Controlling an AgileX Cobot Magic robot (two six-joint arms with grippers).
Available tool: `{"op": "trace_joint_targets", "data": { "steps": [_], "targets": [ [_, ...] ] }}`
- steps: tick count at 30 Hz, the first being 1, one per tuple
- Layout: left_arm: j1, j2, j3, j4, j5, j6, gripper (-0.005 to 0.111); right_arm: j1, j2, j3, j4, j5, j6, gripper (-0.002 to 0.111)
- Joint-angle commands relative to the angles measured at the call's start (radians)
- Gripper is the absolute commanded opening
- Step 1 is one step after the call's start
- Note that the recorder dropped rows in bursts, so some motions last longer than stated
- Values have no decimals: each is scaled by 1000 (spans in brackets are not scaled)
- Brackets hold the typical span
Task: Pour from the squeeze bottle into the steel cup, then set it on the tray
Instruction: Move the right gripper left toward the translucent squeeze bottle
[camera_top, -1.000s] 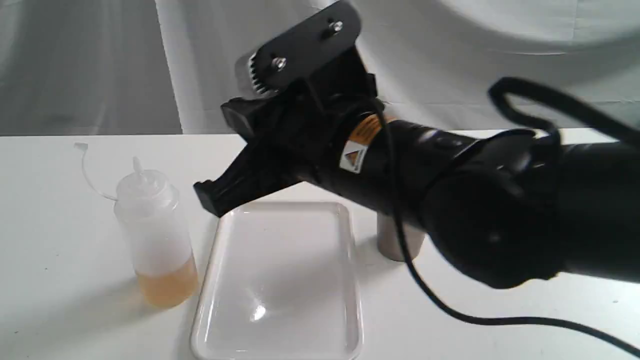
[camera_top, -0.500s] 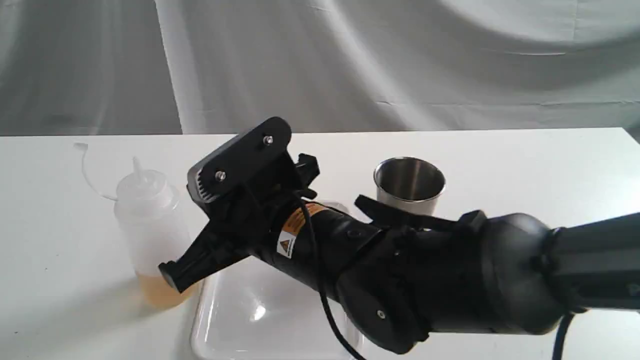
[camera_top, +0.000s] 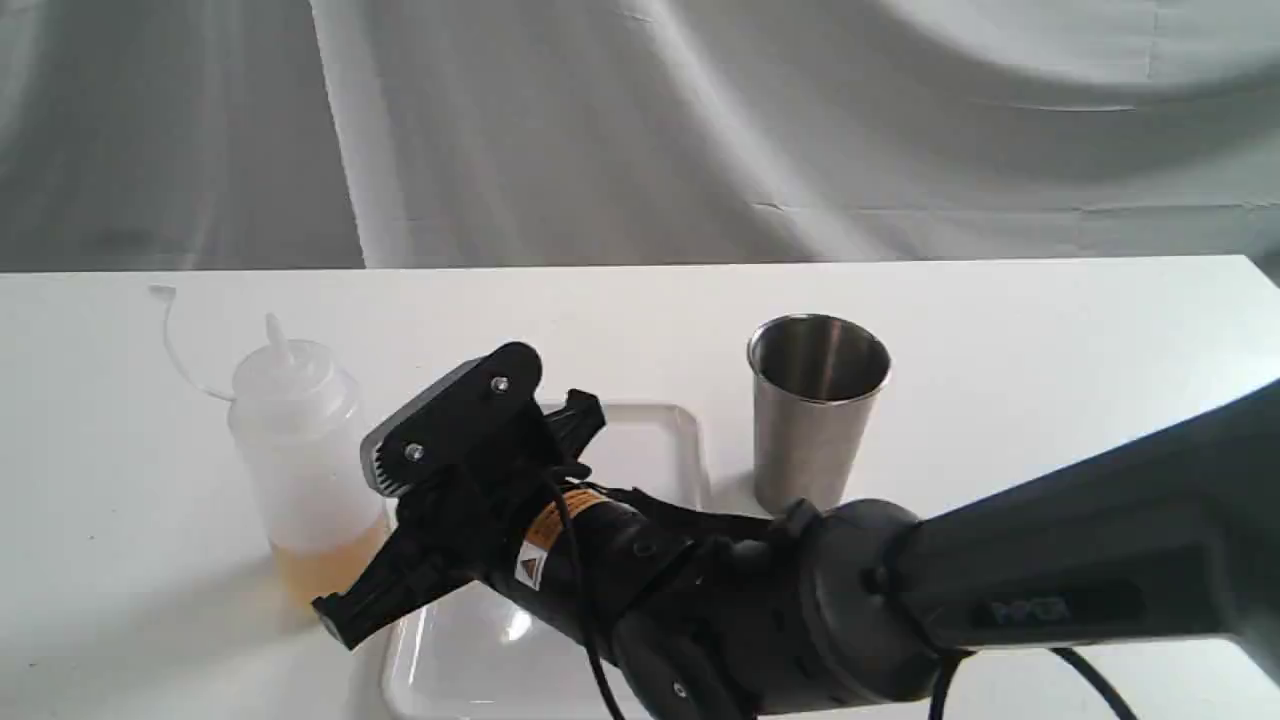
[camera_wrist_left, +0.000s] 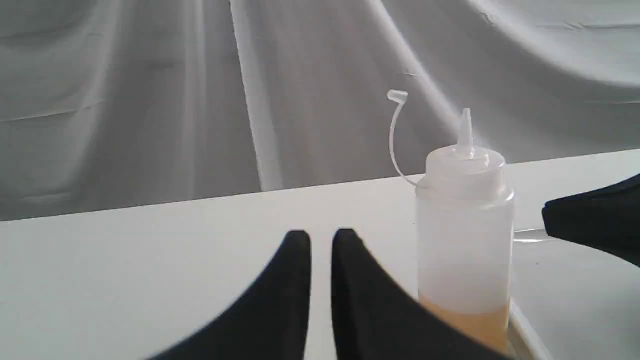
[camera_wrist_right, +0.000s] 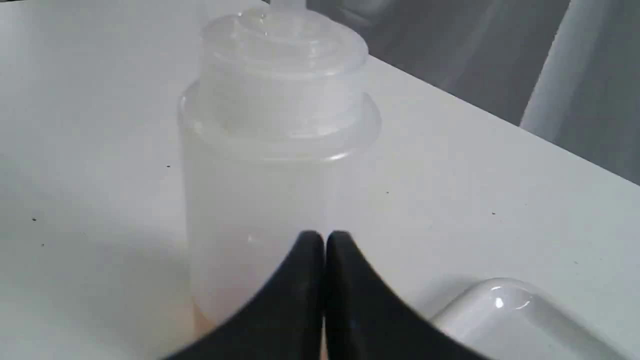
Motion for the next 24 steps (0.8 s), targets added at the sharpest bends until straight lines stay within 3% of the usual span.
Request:
{"op": "trace_joint_targets", "data": {
  "steps": [1,19,24],
  "targets": [
    [-5,-5,4,1,-2,-4,8,17,10,-26,15,-19,1,0],
    [-5,-5,4,1,-2,-4,8,33,25,-30,38,92,-2,1],
    [-5,-5,4,1,-2,-4,8,34,25,-30,38,104,4,23]
  ]
}}
